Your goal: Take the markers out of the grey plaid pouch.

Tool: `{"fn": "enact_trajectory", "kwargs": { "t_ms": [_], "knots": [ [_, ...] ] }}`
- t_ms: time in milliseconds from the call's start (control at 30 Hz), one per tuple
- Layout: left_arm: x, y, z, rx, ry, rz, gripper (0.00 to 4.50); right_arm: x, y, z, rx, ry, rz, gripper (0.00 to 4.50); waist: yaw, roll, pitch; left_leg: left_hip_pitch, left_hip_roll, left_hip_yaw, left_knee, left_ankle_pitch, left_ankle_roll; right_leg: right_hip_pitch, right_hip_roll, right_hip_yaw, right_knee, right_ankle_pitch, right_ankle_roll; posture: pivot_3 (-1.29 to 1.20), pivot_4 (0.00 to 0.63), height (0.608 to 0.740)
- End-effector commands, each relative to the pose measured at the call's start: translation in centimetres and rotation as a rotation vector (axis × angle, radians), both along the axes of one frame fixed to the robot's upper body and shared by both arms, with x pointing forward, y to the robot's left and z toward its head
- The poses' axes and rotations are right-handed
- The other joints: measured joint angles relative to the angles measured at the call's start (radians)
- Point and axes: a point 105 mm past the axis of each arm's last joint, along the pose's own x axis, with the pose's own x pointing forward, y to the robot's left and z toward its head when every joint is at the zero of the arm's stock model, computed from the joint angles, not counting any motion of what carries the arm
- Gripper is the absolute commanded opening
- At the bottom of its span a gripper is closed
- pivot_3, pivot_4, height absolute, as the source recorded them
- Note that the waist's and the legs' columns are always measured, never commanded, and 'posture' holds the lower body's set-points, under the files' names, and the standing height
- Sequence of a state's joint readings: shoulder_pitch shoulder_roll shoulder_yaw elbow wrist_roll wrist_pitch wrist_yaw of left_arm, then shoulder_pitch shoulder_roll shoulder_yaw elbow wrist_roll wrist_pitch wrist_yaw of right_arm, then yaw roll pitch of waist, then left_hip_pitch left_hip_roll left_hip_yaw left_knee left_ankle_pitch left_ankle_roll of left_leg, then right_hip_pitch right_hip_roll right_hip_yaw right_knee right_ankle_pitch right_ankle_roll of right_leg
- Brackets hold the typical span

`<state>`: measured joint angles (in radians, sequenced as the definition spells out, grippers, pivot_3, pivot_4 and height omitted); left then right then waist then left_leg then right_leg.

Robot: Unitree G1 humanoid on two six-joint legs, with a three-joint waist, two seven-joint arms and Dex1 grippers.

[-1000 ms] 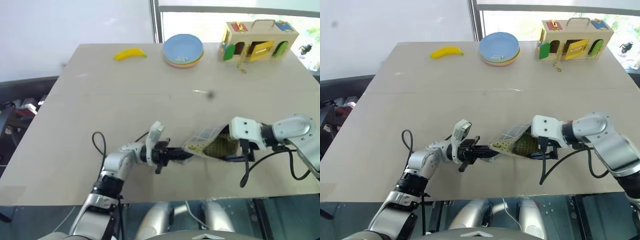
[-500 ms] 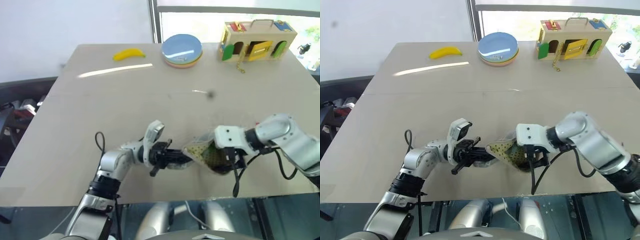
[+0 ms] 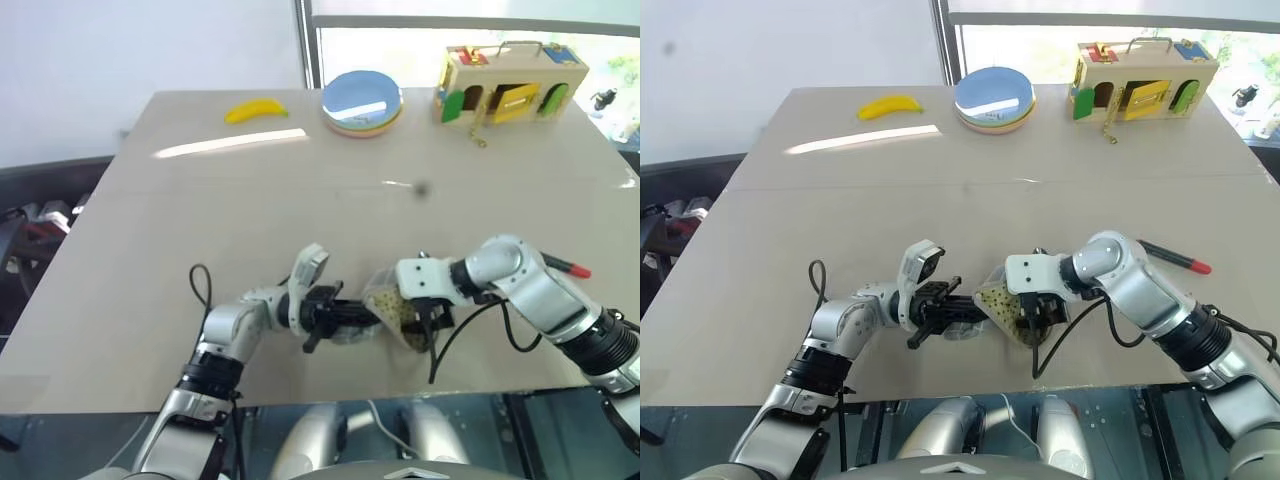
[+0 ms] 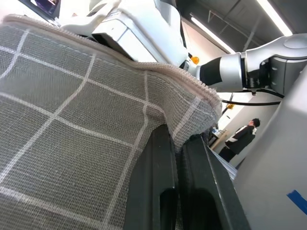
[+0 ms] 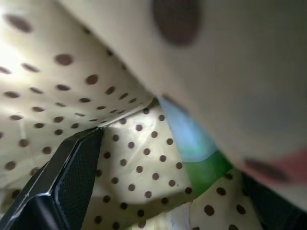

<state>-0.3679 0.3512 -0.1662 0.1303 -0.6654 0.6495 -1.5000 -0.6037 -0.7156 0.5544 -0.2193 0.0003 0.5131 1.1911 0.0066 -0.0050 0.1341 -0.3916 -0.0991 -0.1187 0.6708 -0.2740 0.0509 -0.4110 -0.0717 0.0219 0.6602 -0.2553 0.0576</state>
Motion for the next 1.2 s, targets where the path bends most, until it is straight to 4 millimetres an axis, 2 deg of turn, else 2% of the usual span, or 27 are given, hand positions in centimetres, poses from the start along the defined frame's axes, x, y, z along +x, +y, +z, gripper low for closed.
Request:
{"fn": "enact_trajectory", "kwargs": {
  "t_ms": [33,100,267,400,533,667,900,967,1200],
  "knots": [
    [0.1,0.1,0.6,-0.024,-0.057,0.015,0.00,0.4,-0.7,2.4,0.086,0.015,-0.081,4.47,0.001,0.000,0.000,0.000,0.000,0.000,0.000,0.000,0.000,0.000,0.000,0.000,0.000,0.000,0.000,0.00,0.150,0.740],
    [0.6,0.2,0.4,-0.007,-0.082,0.048,0.00,0.4,-0.9,3.9,0.126,0.010,-0.103,4.47,0.002,0.000,0.000,-0.001,0.000,0.000,0.000,0.000,0.000,-0.001,0.000,0.000,0.000,0.000,0.000,0.00,0.150,0.740],
    [1.7,0.0,0.6,-0.008,-0.170,0.091,0.00,-0.4,-1.8,5.7,0.165,0.010,-0.152,4.47,0.007,0.000,0.000,-0.004,0.000,-0.001,-0.001,0.000,0.000,-0.003,-0.001,-0.001,-0.002,0.000,0.000,0.00,0.150,0.740],
    [2.1,-0.7,1.6,-0.052,-0.155,0.068,0.00,-1.3,-2.6,7.6,0.175,-0.003,-0.177,4.47,0.008,0.001,0.001,-0.006,0.000,-0.002,-0.001,0.000,0.000,-0.003,-0.001,-0.002,-0.003,0.000,0.000,0.00,0.150,0.740],
    [3.0,-1.5,1.1,-0.038,-0.120,0.087,0.00,-2.0,-4.3,9.6,0.170,-0.008,-0.228,4.47,0.007,0.001,0.001,-0.006,-0.001,-0.002,0.000,0.000,0.000,-0.003,-0.001,-0.003,-0.003,0.000,0.000,0.00,0.150,0.740],
    [3.2,-2.1,1.5,-0.091,-0.025,0.062,0.00,-2.3,-5.6,9.1,0.103,0.001,-0.275,4.47,0.005,0.000,0.001,-0.006,-0.001,-0.002,-0.001,0.000,0.000,-0.003,-0.001,-0.003,-0.003,0.000,0.000,0.00,0.150,0.740],
    [3.4,-2.9,1.5,-0.160,0.003,0.021,0.00,-3.3,-6.5,7.3,-0.017,0.022,-0.279,4.47,0.006,0.000,0.001,-0.006,-0.001,-0.002,-0.001,0.000,0.000,-0.003,-0.001,-0.003,-0.003,0.000,0.000,0.00,0.150,0.740],
    [2.8,-2.9,1.0,-0.160,-0.010,-0.034,0.00,-3.6,-6.8,6.9,-0.047,0.029,-0.276,4.47,0.007,0.000,0.001,-0.006,-0.001,-0.002,-0.001,0.000,0.000,-0.003,-0.001,-0.003,-0.003,0.000,0.000,0.00,0.150,0.740],
    [1.9,-3.4,1.0,-0.184,-0.045,-0.083,0.00,-2.4,-7.5,6.1,-0.123,-0.029,-0.282,4.47,0.007,0.001,0.001,-0.006,0.000,-0.002,0.000,0.000,0.000,-0.002,-0.001,-0.003,-0.002,0.000,0.000,0.00,0.150,0.740]
  ]
}}
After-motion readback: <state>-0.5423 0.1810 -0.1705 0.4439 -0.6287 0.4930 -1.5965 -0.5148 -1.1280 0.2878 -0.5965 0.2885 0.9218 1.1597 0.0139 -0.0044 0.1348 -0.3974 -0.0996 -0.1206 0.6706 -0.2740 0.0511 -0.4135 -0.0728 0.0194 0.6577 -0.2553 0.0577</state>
